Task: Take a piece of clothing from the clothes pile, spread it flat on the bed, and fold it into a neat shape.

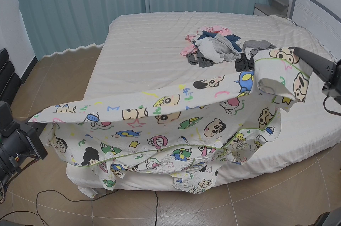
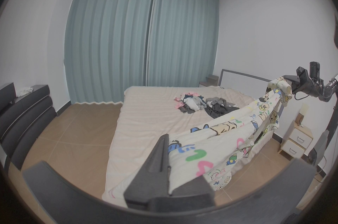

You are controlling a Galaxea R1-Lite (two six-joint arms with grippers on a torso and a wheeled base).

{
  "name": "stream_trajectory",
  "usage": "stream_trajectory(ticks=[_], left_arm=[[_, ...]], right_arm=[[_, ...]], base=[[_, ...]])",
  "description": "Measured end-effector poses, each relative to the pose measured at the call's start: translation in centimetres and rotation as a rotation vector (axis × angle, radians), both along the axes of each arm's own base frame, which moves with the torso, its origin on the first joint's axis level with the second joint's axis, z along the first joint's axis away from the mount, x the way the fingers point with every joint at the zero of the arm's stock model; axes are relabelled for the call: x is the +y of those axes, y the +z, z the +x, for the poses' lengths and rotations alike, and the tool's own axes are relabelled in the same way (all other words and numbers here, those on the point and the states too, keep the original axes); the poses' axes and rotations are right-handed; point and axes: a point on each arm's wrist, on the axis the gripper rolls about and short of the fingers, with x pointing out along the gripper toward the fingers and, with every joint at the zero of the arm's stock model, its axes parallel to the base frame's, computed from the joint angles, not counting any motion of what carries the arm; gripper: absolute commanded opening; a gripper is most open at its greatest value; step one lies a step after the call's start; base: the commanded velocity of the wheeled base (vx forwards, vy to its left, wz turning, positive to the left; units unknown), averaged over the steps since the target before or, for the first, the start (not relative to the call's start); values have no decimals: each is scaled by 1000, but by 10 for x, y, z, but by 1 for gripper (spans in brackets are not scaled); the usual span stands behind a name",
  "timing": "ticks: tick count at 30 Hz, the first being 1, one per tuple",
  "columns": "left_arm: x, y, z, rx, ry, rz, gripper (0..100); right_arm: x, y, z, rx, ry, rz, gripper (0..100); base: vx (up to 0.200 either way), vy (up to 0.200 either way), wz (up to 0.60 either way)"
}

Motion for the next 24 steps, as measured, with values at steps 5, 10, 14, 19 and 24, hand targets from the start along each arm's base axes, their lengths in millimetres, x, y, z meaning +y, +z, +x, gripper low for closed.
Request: stream_trajectory(ticks=[5, 10, 14, 19, 24], left_arm=[[-4, -10, 10, 66, 1, -13, 0], [-10, -18, 22, 131, 4, -28, 0], [-15, -23, 33, 174, 7, -30, 0], [-23, -25, 50, 201, 11, -43, 0], [-30, -28, 69, 192, 20, -57, 0]], right_arm=[[3, -14, 11, 57, -17, -28, 0], [4, -24, 22, 101, -36, -49, 0], [4, -31, 33, 131, -60, -62, 0], [3, -39, 46, 168, -85, -76, 0], [5, -46, 58, 196, -100, -86, 0]], base=[[120, 0, 0], [200, 0, 0], [200, 0, 0], [200, 0, 0], [200, 0, 0]])
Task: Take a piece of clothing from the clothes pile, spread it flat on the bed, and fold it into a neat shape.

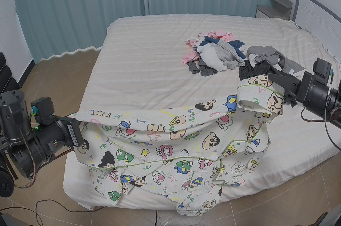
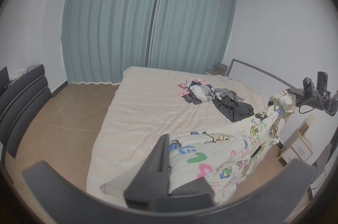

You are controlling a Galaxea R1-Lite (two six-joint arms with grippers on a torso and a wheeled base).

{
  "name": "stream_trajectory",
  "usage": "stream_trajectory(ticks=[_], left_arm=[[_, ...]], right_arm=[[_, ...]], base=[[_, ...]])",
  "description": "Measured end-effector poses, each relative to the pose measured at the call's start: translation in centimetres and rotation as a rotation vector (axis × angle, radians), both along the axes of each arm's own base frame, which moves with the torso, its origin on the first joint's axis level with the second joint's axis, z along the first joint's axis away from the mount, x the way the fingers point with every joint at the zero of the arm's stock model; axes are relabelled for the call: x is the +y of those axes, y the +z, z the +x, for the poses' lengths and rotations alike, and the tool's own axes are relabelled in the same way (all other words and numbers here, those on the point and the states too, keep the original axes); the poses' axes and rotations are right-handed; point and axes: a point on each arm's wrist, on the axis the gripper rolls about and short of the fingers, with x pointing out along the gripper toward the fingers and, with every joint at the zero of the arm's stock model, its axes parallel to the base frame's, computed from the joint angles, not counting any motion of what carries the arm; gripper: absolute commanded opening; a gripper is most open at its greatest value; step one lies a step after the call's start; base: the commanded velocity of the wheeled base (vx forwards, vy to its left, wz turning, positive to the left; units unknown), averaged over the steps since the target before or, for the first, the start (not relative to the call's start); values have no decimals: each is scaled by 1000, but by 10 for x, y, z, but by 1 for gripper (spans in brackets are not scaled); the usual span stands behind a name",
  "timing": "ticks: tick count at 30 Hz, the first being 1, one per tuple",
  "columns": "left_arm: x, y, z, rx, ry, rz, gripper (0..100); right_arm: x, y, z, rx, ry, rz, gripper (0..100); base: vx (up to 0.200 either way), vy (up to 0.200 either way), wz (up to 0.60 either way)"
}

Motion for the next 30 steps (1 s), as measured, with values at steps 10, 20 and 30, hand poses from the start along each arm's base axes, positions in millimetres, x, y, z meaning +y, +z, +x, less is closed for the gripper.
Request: stream_trajectory(ticks=[10, 20, 30], left_arm=[[-2, -20, 45, -7, 66, -5, 0], [-3, -57, 87, 31, 118, 8, 0], [1, -86, 110, 90, 160, 17, 0]], right_arm=[[7, -16, 33, -29, -23, 10, 0], [20, -45, 66, 25, -23, -11, 0], [32, -80, 100, 49, -49, -22, 0]], base=[[200, 0, 0], [80, 0, 0], [0, 0, 0]])
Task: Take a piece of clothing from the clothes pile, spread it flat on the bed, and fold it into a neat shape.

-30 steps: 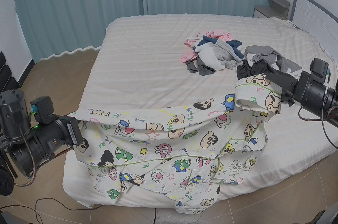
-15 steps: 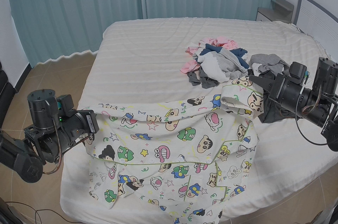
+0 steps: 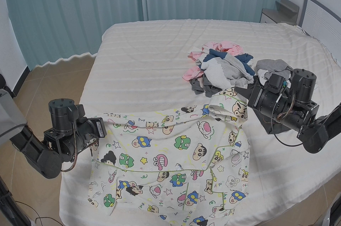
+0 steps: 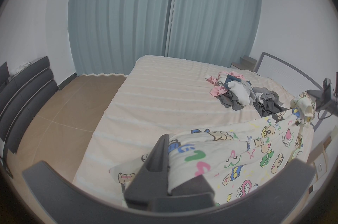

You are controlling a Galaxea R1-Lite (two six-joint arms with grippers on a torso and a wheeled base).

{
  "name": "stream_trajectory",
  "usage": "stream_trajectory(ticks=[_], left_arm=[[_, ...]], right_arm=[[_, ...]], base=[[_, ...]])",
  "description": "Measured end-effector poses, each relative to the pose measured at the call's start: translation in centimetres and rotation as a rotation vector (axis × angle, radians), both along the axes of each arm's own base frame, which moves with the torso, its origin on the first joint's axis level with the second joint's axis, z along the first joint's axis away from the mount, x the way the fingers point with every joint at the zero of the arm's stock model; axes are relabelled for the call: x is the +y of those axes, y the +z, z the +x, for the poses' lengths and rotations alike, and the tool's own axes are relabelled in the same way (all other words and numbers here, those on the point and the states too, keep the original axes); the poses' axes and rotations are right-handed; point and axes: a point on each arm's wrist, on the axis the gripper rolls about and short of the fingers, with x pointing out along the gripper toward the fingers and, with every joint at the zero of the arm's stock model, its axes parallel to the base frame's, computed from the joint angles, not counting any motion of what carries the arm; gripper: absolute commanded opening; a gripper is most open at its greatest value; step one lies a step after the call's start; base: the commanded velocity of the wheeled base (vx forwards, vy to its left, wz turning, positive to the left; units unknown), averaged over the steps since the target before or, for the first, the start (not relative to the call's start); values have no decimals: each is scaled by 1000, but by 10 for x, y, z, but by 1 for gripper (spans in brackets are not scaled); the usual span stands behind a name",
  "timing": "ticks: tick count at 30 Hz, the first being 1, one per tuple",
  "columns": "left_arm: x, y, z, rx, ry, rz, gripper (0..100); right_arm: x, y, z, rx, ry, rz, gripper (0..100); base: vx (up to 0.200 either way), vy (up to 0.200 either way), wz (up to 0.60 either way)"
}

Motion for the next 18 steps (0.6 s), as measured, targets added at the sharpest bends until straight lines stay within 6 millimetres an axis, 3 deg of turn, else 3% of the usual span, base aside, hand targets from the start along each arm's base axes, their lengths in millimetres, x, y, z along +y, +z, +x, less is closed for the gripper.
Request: stream_trajectory(ticks=[2, 11, 18], left_arm=[[0, -4, 3, 9, 6, -10, 0], [1, -23, 27, 10, 33, -27, 0], [2, -39, 40, -53, 48, -39, 0]], right_arm=[[2, -7, 6, 10, -8, -4, 0], [10, -36, 34, 21, -31, -10, 0], [14, -57, 47, 43, -34, -18, 0]], base=[[0, 0, 0], [200, 0, 0], [0, 0, 0]])
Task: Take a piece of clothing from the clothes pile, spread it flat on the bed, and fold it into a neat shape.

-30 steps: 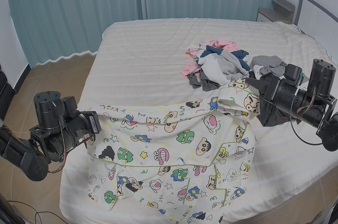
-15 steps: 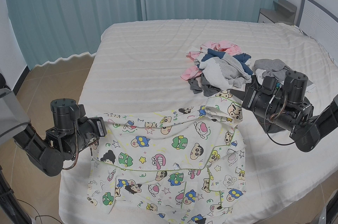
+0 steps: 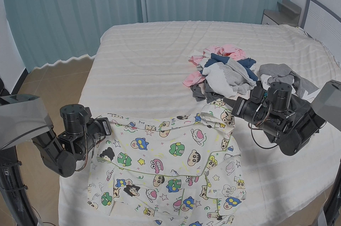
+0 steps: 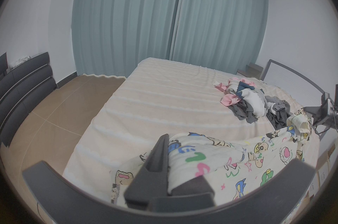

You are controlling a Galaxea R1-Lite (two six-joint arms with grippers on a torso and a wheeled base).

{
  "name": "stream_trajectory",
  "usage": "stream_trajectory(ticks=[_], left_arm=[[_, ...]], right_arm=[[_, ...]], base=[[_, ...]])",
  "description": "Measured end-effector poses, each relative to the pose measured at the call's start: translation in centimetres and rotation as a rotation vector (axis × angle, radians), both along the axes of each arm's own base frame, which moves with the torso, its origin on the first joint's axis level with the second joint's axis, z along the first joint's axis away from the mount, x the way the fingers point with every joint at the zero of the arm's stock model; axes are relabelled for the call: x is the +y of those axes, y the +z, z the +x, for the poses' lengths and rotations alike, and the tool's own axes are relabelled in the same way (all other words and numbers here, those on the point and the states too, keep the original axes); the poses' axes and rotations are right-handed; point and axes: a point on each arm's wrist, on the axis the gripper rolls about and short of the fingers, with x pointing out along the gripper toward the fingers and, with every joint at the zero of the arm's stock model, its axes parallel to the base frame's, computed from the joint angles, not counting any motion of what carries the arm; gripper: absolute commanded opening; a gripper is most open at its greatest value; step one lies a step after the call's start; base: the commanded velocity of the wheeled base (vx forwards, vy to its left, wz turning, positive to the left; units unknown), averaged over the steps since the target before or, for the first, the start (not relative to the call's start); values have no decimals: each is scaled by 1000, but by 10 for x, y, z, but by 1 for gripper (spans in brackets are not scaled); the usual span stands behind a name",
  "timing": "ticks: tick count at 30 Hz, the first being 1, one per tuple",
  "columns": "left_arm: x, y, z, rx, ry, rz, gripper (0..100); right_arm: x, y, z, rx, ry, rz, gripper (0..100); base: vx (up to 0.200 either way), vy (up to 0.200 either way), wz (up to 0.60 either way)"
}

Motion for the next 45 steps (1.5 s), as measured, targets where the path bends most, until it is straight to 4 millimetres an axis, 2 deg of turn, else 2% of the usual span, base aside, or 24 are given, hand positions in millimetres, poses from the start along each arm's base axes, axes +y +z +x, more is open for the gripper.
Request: stream_trajectory(ticks=[6, 11, 28, 29, 30, 37, 45], left_arm=[[4, -21, 5, 25, 14, 10, 0], [6, -36, 7, 65, 19, 17, 0], [20, -60, 26, 9, 73, 7, 0], [22, -61, 27, 0, 79, 5, 0], [23, -63, 29, -5, 84, 4, 100], [27, -69, 37, -55, 98, -3, 100], [41, -73, 41, -60, 156, 22, 100]], right_arm=[[4, -15, 8, 25, 3, -1, 0], [7, -21, 16, 68, -11, 66, 0], [12, -57, 48, 88, -71, 81, 0], [12, -59, 50, 88, -80, 83, 100], [13, -62, 52, 89, -87, 86, 100], [14, -64, 60, 102, -107, 168, 100], [-6, -59, 66, 102, -158, 193, 100]], base=[[0, 0, 0], [0, 0, 0], [0, 0, 0], [0, 0, 0], [0, 0, 0], [0, 0, 0], [0, 0, 0]])
